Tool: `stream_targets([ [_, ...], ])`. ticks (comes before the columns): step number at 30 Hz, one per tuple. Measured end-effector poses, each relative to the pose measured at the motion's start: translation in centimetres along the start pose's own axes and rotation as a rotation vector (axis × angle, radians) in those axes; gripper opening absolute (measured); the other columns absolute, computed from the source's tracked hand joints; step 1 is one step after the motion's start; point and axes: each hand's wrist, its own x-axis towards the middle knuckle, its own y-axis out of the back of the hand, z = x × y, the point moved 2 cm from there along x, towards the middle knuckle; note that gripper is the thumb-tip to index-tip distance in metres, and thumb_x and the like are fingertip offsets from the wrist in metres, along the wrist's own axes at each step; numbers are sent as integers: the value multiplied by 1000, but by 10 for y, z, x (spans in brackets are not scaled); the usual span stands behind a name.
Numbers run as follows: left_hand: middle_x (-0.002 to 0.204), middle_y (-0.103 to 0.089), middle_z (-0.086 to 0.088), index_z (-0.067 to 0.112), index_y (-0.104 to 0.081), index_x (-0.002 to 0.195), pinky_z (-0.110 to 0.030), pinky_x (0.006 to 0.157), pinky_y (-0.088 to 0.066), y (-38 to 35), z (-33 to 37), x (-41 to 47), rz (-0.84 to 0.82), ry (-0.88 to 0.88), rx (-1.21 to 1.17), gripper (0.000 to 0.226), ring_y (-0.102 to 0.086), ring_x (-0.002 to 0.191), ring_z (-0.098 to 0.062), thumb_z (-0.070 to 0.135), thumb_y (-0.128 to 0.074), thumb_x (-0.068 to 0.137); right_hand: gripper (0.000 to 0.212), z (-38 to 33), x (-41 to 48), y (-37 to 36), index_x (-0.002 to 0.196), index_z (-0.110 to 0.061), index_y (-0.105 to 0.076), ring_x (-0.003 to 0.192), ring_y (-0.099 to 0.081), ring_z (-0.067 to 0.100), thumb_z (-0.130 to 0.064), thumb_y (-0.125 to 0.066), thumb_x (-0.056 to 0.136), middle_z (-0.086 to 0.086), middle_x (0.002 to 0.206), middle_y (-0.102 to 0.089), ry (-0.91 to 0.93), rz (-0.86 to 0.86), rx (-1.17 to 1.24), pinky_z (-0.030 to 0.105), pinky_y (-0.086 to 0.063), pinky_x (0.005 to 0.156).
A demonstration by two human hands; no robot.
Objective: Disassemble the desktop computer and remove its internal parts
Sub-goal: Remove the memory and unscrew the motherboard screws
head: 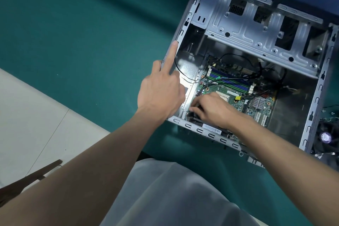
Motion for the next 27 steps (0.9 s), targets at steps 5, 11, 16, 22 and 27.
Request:
stream_targets([
  [5, 161, 14, 8, 15, -57, 77, -32, 54, -35, 1, 1, -1, -10, 1, -13, 24, -40, 110, -21, 32, -47, 90, 48, -20, 4, 11, 61, -9, -45, 48, -45, 22, -38, -39, 99, 6, 57, -47, 33, -44, -266, 38, -52, 56],
  [11, 161, 13, 8, 16, -51, 75, -32, 55, -35, 3, 0, -1, 0, 1, -31, 23, -40, 111, -22, 33, -48, 90, 38, -36, 15, 21, 60, -12, -40, 53, -43, 21, -27, -42, 95, 3, 59, -41, 5, -140, -335, 32, -40, 57],
  [16, 162, 11, 6, 17, -49, 74, -32, 54, -35, 2, 1, -1, 24, -3, -27, 23, -42, 110, -22, 33, -49, 90, 36, -40, 15, 26, 61, -7, -44, 55, -42, 20, -13, -35, 95, 7, 62, -44, 37, -206, -361, 34, -40, 53],
  [22, 162, 10, 6, 17, -49, 73, -32, 53, -37, 2, 1, 0, 31, -8, -33, 23, -44, 108, -22, 32, -49, 90, 39, -47, 14, 30, 61, -11, -42, 58, -45, 21, -10, -31, 99, 4, 62, -41, 64, -250, -410, 39, -51, 62],
  [27, 162, 9, 6, 15, -53, 73, -32, 53, -37, 3, 1, -1, 30, -2, -34, 24, -44, 107, -22, 30, -47, 90, 38, -40, 14, 25, 63, -12, -38, 55, -42, 18, -21, -35, 100, 3, 64, -42, 83, -307, -478, 35, -44, 60],
])
